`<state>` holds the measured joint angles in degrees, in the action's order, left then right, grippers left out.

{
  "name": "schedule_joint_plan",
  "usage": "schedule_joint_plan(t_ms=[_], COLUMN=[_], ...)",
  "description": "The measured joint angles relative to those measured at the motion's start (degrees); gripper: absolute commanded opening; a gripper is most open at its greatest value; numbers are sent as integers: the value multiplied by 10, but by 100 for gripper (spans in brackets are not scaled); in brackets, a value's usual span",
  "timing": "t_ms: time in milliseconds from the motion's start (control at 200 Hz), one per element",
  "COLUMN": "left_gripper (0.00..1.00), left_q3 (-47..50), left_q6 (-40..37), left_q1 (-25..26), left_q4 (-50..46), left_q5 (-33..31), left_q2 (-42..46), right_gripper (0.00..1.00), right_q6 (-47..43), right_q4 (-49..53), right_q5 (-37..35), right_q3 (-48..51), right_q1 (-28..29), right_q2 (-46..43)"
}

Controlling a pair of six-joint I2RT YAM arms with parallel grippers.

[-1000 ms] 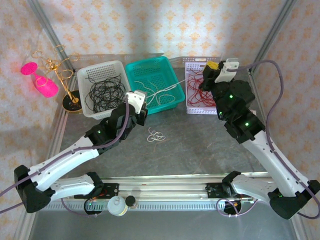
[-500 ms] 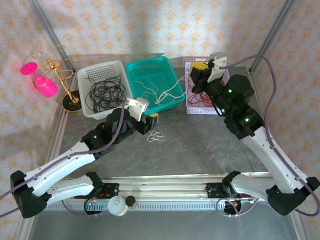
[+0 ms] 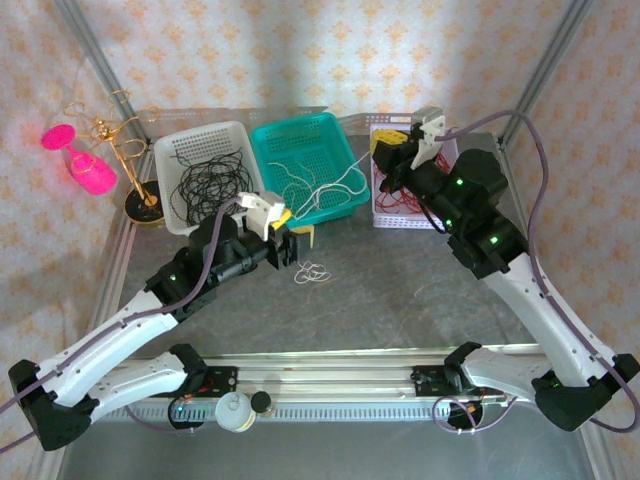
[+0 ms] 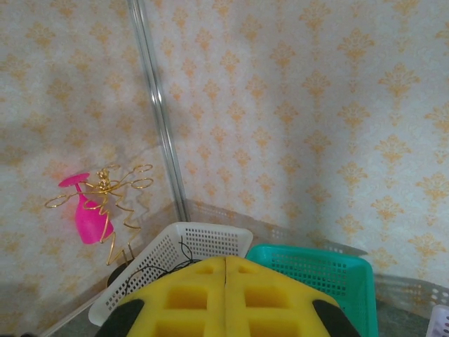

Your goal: Untangle the cables

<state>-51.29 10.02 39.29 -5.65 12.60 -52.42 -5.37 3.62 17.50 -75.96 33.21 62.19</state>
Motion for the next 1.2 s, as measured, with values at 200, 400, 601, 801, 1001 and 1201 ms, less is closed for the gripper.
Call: schedule_joint_plan(t_ms=[200,400,601,801,1001,1201], left_gripper=[62,62,61,66,71,75], left_q3=[2,30,42,26,4,10], left_q6=[78,131,157,143,106,97], left_q1=[-41,-53,-120,-143,-143,-143], left_q4=[42,81,89,93,81,90], left_q5=[45,86,121,169,216,264], left_q2=[0,25,19,-49,-102,-105], right_gripper=[0,0,0,0,0,0], right_q6=[14,23,23,22,21,21], right_q4=[-2,-2,-4,-8,-10,-11], right_q5=[10,25,37,81,111,122], right_q3=[6,21,23,34,36,37], right_q1=[0,0,0,0,0,0], right_q2=[0,0,0,-1,-1,-1])
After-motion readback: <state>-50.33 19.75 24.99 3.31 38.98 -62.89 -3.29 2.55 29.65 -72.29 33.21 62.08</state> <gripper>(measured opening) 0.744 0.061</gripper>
